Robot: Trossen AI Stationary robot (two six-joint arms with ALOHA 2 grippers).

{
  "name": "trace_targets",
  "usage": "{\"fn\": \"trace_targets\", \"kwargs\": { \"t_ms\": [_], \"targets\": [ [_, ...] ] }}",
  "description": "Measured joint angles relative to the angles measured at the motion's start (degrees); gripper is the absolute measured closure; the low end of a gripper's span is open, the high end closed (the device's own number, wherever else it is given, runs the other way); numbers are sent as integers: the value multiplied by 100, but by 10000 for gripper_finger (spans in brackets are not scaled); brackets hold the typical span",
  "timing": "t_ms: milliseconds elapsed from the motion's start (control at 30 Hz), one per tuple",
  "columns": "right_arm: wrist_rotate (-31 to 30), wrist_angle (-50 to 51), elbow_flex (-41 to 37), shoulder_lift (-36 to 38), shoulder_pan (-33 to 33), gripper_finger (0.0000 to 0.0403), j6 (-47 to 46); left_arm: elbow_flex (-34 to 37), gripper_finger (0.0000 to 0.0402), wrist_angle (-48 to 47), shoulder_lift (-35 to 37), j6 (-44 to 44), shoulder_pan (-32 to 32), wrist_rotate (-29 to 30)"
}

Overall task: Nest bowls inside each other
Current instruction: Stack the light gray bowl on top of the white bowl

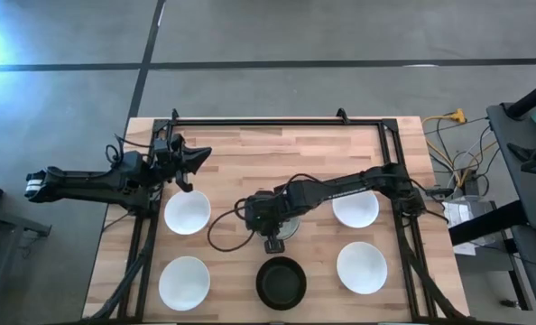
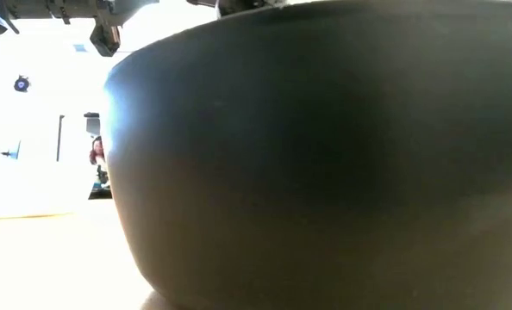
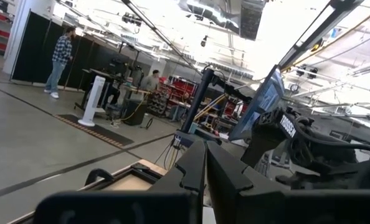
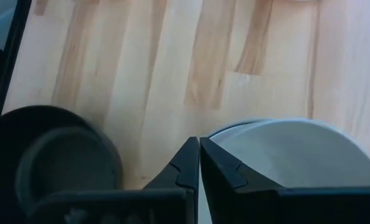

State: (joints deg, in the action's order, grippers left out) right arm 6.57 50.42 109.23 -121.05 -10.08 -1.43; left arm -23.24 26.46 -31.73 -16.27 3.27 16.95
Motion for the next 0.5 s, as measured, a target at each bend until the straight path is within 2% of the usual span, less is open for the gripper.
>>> {"fn": "trace_targets", "kwargs": {
  "t_ms": [367,500],
  "targets": [
    [2,135,0,21,41,395,42,0,402,-4,-61,0,-2,-2],
    [-6,147,-12,67,53,394,-259,-2,402,-2,-78,0,-2,-2]
  ]
}}
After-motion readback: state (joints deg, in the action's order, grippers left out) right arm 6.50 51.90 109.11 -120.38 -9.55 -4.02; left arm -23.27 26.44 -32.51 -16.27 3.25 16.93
